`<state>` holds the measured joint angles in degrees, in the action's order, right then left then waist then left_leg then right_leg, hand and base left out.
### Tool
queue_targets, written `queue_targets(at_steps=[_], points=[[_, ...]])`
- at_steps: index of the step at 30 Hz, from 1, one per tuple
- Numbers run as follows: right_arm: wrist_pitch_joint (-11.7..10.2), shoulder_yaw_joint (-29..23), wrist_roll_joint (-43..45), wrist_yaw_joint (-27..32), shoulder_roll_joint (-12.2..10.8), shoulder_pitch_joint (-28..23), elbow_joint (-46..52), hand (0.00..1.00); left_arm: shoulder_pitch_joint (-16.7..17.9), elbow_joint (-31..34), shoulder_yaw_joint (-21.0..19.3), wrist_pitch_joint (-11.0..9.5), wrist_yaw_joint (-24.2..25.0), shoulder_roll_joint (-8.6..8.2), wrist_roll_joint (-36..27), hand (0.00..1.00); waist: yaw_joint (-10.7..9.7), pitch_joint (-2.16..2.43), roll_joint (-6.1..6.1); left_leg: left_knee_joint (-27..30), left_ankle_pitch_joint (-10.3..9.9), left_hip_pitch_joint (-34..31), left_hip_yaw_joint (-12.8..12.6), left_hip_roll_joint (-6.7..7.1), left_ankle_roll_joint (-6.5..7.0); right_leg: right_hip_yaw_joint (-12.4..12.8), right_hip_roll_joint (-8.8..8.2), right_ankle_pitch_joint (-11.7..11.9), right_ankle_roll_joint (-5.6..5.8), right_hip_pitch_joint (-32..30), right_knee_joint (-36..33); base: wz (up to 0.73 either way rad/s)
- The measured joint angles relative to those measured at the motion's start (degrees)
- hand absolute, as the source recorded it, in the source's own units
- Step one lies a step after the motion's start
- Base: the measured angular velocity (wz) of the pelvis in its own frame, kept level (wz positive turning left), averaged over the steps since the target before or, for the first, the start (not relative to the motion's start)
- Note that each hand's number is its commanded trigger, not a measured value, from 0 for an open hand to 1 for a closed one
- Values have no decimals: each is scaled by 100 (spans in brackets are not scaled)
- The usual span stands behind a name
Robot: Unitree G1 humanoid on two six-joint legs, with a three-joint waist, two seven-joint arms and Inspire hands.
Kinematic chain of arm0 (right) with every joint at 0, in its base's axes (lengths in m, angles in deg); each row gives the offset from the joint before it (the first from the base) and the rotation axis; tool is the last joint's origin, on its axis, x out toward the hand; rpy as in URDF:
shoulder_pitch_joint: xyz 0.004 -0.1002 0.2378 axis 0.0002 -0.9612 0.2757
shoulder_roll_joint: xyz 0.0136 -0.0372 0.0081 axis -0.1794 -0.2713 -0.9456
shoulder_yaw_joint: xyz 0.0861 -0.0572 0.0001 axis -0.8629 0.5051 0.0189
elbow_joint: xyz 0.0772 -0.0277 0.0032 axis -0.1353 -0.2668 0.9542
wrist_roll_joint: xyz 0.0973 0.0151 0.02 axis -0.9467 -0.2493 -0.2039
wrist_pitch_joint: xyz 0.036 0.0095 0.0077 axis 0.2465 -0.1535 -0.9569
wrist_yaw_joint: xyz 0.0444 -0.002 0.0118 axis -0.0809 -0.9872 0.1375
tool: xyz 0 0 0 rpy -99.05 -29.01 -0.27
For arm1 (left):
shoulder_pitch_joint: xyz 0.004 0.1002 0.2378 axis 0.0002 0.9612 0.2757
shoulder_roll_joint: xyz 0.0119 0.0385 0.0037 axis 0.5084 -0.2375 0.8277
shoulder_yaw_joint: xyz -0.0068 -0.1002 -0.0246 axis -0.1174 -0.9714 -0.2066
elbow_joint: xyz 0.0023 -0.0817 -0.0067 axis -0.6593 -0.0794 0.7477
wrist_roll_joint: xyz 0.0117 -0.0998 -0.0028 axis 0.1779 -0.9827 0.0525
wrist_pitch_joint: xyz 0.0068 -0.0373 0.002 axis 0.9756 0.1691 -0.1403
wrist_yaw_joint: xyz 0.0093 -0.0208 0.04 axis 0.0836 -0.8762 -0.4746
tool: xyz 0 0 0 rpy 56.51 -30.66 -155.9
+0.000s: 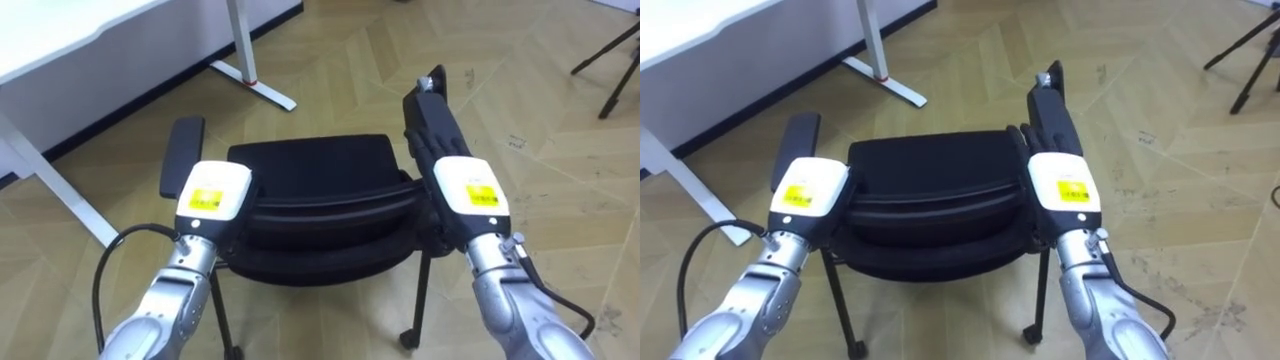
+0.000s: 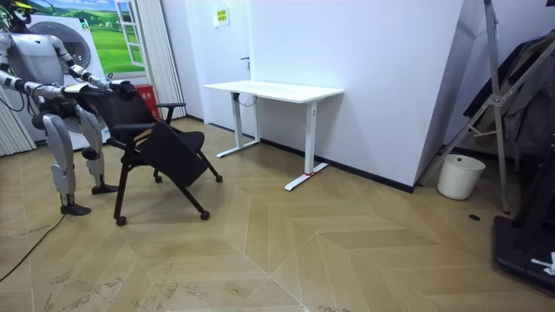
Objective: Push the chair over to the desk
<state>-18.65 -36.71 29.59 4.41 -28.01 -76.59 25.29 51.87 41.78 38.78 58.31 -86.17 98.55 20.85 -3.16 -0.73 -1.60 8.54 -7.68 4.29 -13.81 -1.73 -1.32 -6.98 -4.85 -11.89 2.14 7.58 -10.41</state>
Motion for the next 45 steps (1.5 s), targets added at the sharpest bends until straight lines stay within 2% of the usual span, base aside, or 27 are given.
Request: queue_targets(at_steps=[4, 7, 11, 14, 22, 28, 29, 30, 31, 32, 33, 35, 36, 37, 38, 42, 45], points=[[49, 110, 104, 106, 74, 16, -145, 0, -75, -45, 47, 7, 99, -1, 0, 100, 20, 17, -33, 9, 0, 2, 35, 1, 0, -37, 2, 1, -1, 54, 46, 4], [158, 147, 331, 116, 73, 20, -176, 0, -112, -43, 56, 5, 159, -3, 0, 100, 26, 20, -32, 19, 0, -18, 54, 1, 0, -52, 6, 1, -1, 51, 61, 4], [177, 150, 454, 124, 83, 19, -193, 0, -117, -41, 56, 3, 166, -12, 12, 100, 34, 25, -21, 21, 0, -27, 55, 2, 0, -45, 6, 1, -1, 50, 68, 0], [228, 158, 617, 152, 87, 19, -196, 0, -119, -41, 55, 3, 170, -30, 13, 100, 39, 39, 12, 24, 0, -55, 56, 3, 0, -27, 6, 3, -3, 30, 66, 0], [282, 153, 864, 240, 102, 20, -195, 0, -122, -41, 47, -29, 223, -79, 4, 100, 25, 40, 135, 27, 0, -80, 164, 7, 0, -97, 9, 5, -7, 30, 66, 3], [292, 194, 861, 238, 112, 20, -199, 0, -131, -41, 50, -33, 270, -87, -4, 100, 25, 38, 141, 25, 0, -71, 195, 11, 0, -103, 9, 6, -7, 47, 65, 0], [294, 197, 861, 238, 112, 20, -200, 4, -131, -42, 52, -33, 272, -87, -8, 100, 25, 38, 141, 25, 0, -69, 198, 12, 0, -104, 9, 6, -7, 49, 65, 0], [296, 198, 865, 241, 113, 24, -210, 15, -131, -42, 57, -34, 274, -86, -31, 100, 25, 38, 140, 25, 0, -67, 203, 12, 0, -118, 9, 6, -7, 52, 65, 0], [297, 208, 910, 269, 118, 43, -257, 19, -131, -42, 64, -34, 275, -86, -41, 100, 23, 36, 136, 26, 0, -66, 208, 12, 0, -134, 7, 6, -7, 54, 65, 0], [298, 211, 947, 294, 118, 50, -287, 31, -134, -43, 68, -34, 275, -85, -41, 100, 23, 35, 133, 26, 0, -66, 213, 12, 0, -142, 7, 6, -7, 55, 65, 4], [318, 224, 1037, 336, 119, 65, -335, 47, -139, -42, 77, -35, 274, -83, -41, 100, 24, 30, 122, 25, 0, -69, 224, 12, 0, -158, 7, 6, -7, 59, 64, 5], [414, 284, 1101, 352, 126, 104, -360, 66, -144, -41, 81, -35, 275, -82, -41, 100, 24, 28, 108, 25, 0, -72, 238, 13, 0, -174, 7, 6, -7, 61, 65, 2], [465, 323, 1107, 350, 133, 145, -373, 71, -148, -41, 89, -34, 275, -78, -41, 100, 25, 26, 99, 25, 0, -72, 239, 13, 0, -176, 6, 6, -7, 61, 65, 0], [523, 361, 1107, 344, 140, 170, -378, 89, -157, -40, 104, -34, 276, -77, -41, 100, 32, 22, 83, 25, 0, -73, 239, 16, 0, -187, 6, 5, -7, 63, 66, 0], [539, 378, 1108, 337, 144, 189, -388, 100, -160, -37, 111, -34, 276, -75, -40, 100, 34, 21, 72, 25, 0, -73, 241, 16, 0, -191, 6, 5, -7, 64, 68, 3], [551, 433, 1102, 212, 161, 307, -454, 100, -168, 101, 200, -2, 312, 4, -24, 100, 47, -1, -59, 26, 1, -78, 302, 26, 1, -252, 1, 4, -5, 59, 91, 6], [608, 512, 1111, 83, 160, 540, -655, 100, -204, 150, 342, -3, 351, 53, -23, 100, 126, 52, -145, 25, 1, -84, 324, 40, 1, -261, -5, 2, -2, 88, 158, 6]])
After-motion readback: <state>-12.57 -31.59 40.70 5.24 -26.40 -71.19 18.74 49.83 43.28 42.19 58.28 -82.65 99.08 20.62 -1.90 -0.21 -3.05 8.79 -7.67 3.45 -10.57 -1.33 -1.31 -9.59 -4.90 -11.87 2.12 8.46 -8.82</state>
